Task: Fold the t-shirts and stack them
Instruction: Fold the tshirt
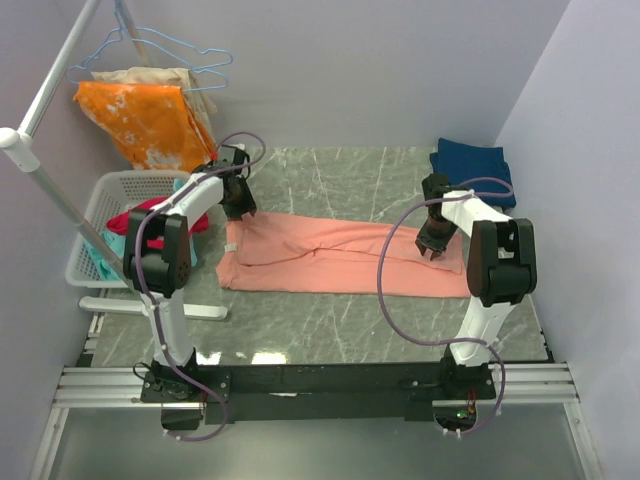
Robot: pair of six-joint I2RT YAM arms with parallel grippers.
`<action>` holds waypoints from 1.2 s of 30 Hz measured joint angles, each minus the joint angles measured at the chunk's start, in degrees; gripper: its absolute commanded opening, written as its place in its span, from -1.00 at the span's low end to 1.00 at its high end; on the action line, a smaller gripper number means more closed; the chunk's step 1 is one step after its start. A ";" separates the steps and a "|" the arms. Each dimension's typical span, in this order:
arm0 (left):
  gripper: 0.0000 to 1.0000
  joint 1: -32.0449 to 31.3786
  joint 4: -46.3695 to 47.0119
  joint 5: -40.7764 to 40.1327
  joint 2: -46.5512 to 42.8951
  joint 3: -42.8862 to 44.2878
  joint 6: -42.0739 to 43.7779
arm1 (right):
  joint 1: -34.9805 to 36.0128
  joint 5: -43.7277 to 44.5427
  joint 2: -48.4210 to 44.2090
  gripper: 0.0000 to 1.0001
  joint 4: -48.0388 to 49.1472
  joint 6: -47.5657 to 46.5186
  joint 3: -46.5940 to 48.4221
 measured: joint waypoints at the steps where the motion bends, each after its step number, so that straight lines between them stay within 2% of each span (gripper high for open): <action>1: -0.17 -0.13 0.00 0.00 0.68 0.61 0.00 | 0.00 -0.11 0.17 -0.28 0.17 0.00 0.00; 9: -0.19 -0.90 -0.79 -0.94 6.25 3.23 0.22 | 0.04 1.75 4.02 -0.30 -2.99 -0.09 2.80; 14: -0.19 -1.29 -1.36 -1.97 6.78 3.28 0.22 | -0.15 6.25 6.14 -0.30 -6.71 -0.04 5.35; 18: -0.19 -1.55 -1.55 -2.25 6.78 3.26 0.44 | -2.49 10.10 8.22 -0.33 -9.62 -0.31 7.67; 21: -0.20 -1.70 -1.73 -2.19 6.80 3.26 0.44 | -5.38 12.15 9.70 -0.43 -11.08 -0.42 9.40; 25: -0.24 -1.86 -1.79 -2.16 7.08 3.41 0.44 | -6.14 13.55 10.99 -0.40 -11.80 -0.50 11.89; 29: -0.19 -1.86 -1.97 -2.75 7.45 3.82 0.42 | -2.56 15.39 10.08 -0.28 -12.92 -0.59 15.91; 36: -0.14 -1.86 -1.73 -3.50 4.87 3.48 0.44 | 12.61 13.64 5.01 -0.21 -13.11 -1.33 28.48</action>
